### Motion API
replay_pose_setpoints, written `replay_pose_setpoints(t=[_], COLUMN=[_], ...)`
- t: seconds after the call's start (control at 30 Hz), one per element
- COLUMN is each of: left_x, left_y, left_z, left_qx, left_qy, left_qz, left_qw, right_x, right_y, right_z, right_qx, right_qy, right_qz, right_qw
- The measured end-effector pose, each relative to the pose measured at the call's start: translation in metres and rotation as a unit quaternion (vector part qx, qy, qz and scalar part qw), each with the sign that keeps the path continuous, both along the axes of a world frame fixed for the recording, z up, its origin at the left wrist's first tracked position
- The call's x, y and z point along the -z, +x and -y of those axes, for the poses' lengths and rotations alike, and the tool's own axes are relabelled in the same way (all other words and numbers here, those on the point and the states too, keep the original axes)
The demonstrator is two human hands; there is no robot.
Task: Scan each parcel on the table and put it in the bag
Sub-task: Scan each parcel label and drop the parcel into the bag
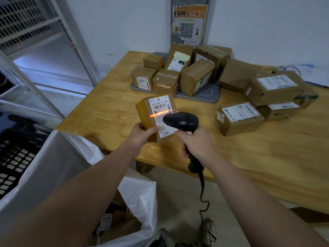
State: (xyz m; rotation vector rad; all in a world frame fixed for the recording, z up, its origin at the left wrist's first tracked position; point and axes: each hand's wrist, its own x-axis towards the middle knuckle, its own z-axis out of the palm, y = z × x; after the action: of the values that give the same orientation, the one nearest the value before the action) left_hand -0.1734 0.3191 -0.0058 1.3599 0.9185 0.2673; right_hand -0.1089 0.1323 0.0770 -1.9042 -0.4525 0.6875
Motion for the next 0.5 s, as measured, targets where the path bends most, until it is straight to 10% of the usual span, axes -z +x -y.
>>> replay_pose_setpoints(t=[0.5], left_x=[0.007], left_y=[-0.003], left_z=[-0.003], left_qx=[-0.019], left_qy=[0.097], left_qz=[-0.034], left_qw=[0.994], right_x=[-0.037], right_y=[0.021], right_z=[0.010], right_qx=[-0.045], right_qy=[-0.075], right_qz=[-0.003], right_qw=[0.996])
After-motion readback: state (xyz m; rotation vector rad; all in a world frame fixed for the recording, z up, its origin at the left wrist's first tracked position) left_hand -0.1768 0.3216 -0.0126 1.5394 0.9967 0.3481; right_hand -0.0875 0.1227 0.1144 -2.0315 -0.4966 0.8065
